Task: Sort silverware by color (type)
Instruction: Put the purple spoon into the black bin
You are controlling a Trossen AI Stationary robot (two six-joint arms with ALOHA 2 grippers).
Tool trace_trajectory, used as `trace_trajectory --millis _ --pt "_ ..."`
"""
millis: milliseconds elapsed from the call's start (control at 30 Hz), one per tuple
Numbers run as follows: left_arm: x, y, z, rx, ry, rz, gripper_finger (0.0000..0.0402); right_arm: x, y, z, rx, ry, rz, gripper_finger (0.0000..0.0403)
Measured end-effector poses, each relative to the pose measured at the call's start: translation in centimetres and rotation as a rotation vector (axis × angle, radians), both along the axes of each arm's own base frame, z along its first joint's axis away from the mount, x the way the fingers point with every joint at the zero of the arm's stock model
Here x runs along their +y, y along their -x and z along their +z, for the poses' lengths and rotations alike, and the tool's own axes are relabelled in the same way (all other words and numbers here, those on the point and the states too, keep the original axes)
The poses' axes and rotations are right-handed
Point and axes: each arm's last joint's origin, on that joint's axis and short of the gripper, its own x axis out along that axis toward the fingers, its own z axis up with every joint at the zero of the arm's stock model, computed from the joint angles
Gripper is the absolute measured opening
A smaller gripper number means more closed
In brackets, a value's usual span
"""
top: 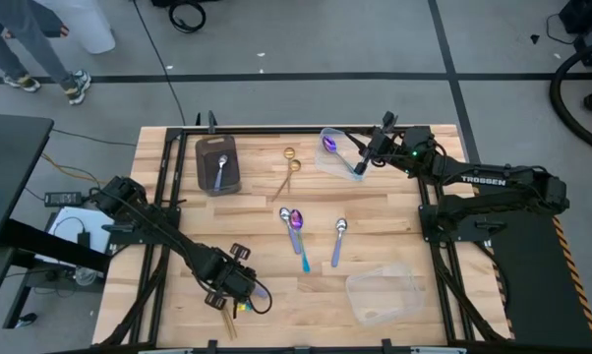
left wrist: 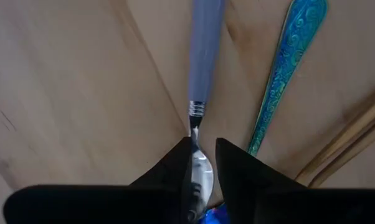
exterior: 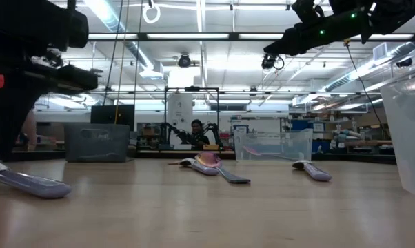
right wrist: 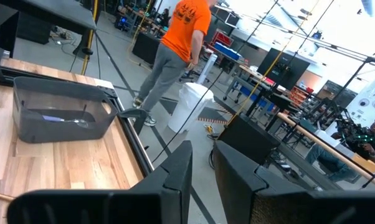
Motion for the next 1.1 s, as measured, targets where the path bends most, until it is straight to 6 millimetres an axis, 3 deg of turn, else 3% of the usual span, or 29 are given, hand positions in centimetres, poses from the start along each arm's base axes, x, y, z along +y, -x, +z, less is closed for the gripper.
trace_trajectory --millis 900,1100 --pt "0.6 0.1 -1.1 -0.013 -0.004 -0.021 0.008 0.0 0.0 0.0 0.0 0.0 0.003 0.0077" --pt "0.5 -0.1 -2.1 0.014 -0.028 -0.054 0.008 0.0 0.0 0.0 0.0 0.0 0.004 0.0077"
